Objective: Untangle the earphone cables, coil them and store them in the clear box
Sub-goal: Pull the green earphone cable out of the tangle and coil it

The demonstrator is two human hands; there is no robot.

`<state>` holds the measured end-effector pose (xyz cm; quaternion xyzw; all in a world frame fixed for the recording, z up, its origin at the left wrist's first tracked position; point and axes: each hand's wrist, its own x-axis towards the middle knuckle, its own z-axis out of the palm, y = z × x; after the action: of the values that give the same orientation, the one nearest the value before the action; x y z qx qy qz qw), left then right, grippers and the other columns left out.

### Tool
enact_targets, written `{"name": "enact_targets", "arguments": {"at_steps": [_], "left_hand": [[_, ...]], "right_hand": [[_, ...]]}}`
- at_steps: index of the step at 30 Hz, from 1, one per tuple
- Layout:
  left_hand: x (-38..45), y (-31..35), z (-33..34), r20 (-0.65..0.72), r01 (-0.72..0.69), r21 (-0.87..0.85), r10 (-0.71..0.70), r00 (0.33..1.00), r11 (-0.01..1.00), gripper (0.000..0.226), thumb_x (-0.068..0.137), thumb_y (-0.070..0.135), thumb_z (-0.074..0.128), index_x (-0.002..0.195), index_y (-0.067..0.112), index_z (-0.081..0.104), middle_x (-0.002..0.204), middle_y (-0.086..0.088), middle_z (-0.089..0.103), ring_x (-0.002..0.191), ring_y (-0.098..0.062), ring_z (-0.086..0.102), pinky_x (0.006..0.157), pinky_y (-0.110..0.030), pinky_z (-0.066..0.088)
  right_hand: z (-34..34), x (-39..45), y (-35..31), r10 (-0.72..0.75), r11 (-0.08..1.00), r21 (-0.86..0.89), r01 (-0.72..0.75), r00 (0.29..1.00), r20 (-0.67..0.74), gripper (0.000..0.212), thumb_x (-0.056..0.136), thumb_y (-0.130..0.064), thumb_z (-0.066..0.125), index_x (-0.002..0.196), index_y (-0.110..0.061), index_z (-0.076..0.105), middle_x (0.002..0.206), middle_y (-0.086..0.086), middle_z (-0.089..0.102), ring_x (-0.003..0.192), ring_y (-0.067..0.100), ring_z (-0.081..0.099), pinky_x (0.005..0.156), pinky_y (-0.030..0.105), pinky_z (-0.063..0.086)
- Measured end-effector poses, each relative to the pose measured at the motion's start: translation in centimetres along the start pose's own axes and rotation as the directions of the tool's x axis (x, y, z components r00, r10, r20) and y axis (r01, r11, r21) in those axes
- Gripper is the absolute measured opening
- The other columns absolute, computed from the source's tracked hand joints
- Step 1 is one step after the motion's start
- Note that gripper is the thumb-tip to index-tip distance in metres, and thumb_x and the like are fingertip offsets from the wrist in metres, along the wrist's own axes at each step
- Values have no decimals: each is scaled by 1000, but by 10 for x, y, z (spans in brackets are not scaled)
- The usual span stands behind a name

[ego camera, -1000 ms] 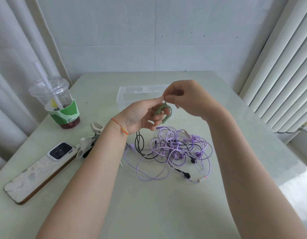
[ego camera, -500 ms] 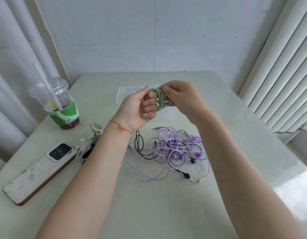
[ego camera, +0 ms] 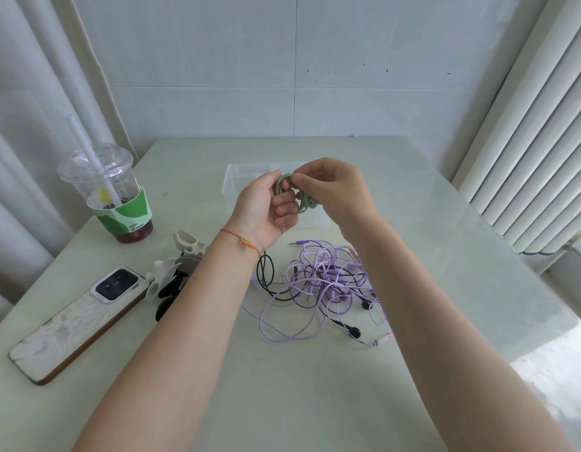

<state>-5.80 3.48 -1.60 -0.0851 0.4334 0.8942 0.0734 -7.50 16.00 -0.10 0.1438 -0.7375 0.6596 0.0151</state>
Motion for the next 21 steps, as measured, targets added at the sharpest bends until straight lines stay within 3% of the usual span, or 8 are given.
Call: {"name": "enact_targets", "arguments": {"at_steps": [6, 11, 17, 21], "left_hand": [[-4, 8, -4, -51, 4, 99, 1, 999, 995, 37, 95, 23, 37, 58, 18, 37, 41, 6, 21, 33, -8, 18, 33, -14, 12], [-21, 19, -13, -104, 31, 192, -11, 995, 981, 31, 93, 22, 38, 63, 18, 39, 42, 7, 19, 32, -7, 16, 31, -12, 13], [-43, 18, -42, -111, 7, 195, 15, 994, 981, 29, 98, 20, 38, 69, 17, 41, 40, 7, 23, 32, -6, 19, 30, -12, 14], [-53, 19, -57, -129, -21, 209, 49, 990, 978, 25, 102, 21, 42, 78, 14, 47, 45, 6, 33, 35, -5, 27, 31, -13, 18]], "right_hand": [[8, -3, -6, -16, 999, 30, 14, 999, 43, 9, 83, -5, 71, 80, -11, 65, 73, 14, 65, 61, 21, 52, 50, 25, 40], [26, -12, -8, 118, 984, 126, -127, 990, 75, 7, 86, -7, 68, 82, -11, 65, 74, 8, 65, 59, 16, 51, 56, 24, 38], [48, -25, -9, 232, 966, 72, -249, 955, 186, 2, 90, -9, 63, 91, -10, 64, 84, 9, 66, 67, 17, 53, 59, 25, 34], [61, -33, -12, 215, 972, 53, -231, 953, 211, 6, 91, -6, 61, 95, -6, 65, 75, 5, 65, 61, 12, 51, 55, 21, 32]]}}
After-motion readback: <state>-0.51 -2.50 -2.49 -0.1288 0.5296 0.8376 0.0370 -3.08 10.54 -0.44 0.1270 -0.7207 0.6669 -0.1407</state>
